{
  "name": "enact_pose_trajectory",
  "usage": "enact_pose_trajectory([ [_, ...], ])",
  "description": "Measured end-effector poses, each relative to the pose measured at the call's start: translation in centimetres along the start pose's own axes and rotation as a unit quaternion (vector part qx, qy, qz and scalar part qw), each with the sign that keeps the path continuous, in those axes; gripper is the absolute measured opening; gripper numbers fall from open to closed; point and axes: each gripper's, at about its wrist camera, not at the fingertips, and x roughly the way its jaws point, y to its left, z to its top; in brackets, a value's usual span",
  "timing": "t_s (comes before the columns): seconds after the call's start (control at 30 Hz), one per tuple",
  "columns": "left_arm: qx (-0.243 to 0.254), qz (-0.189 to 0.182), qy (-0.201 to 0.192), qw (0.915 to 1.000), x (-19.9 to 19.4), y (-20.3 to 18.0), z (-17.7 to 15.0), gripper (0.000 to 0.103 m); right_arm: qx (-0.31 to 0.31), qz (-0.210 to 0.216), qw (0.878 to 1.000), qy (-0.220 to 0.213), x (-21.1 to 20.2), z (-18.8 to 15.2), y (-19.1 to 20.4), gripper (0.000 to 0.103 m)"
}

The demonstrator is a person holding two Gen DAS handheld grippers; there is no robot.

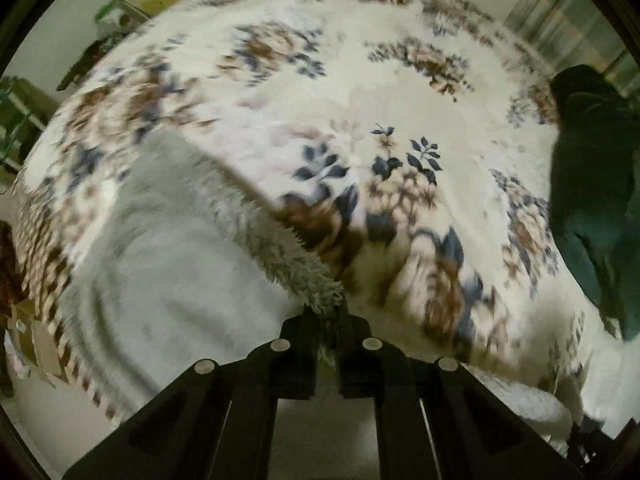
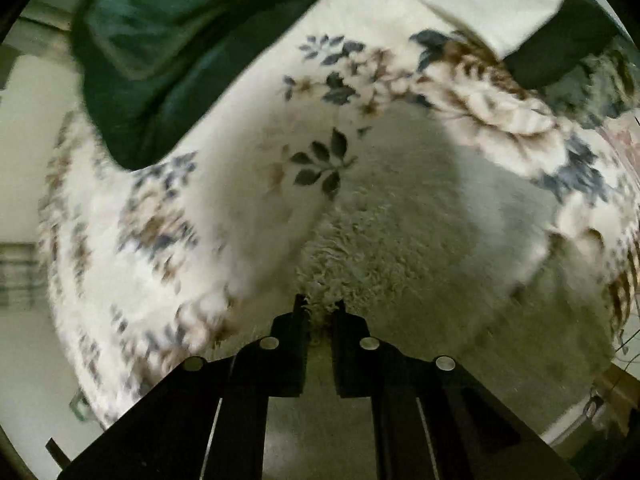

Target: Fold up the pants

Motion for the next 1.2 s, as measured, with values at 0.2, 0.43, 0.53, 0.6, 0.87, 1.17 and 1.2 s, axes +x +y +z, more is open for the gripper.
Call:
enact_pose_trajectory([
  [0.2,-0.022,0.011,0.024,0.9994,-1.7,5.9,-11.1,0.004,-0.039,-0.007,0.999,0.007,-6.8,-6.4,-7.9,0.009],
  [0.43,-0.063,0.046,0.098,0.9922,5.8,10.2,-19.6,0.004,-0.047,-0.065,0.995,0.057,-5.2,-11.7,-19.0,0.009],
  [0.53,-0.062,0.052,0.107,0.9909,7.8,10.4,-20.6,0.008,-0.059,-0.095,0.990,0.087,-2.5,-12.8,-21.6,0.009],
  [0.6,-0.063,0.048,0.102,0.9916,7.6,10.0,-20.4,0.009,-0.068,-0.103,0.987,0.107,-1.5,-13.2,-22.6,0.013],
  [0.87,-0.034,0.046,0.023,0.9981,3.2,8.2,-19.5,0.085,-0.144,-0.088,0.986,0.007,-7.0,-12.3,-20.9,0.088],
  [1.17,0.026,0.080,0.005,0.9965,2.8,6.4,-17.6,0.087,-0.309,-0.165,0.937,-0.018,0.6,-11.1,-13.0,0.048],
  [1.2,0.034,0.084,0.004,0.9959,2.8,6.1,-17.6,0.087,-0.288,-0.170,0.942,-0.020,0.6,-11.0,-13.5,0.012],
])
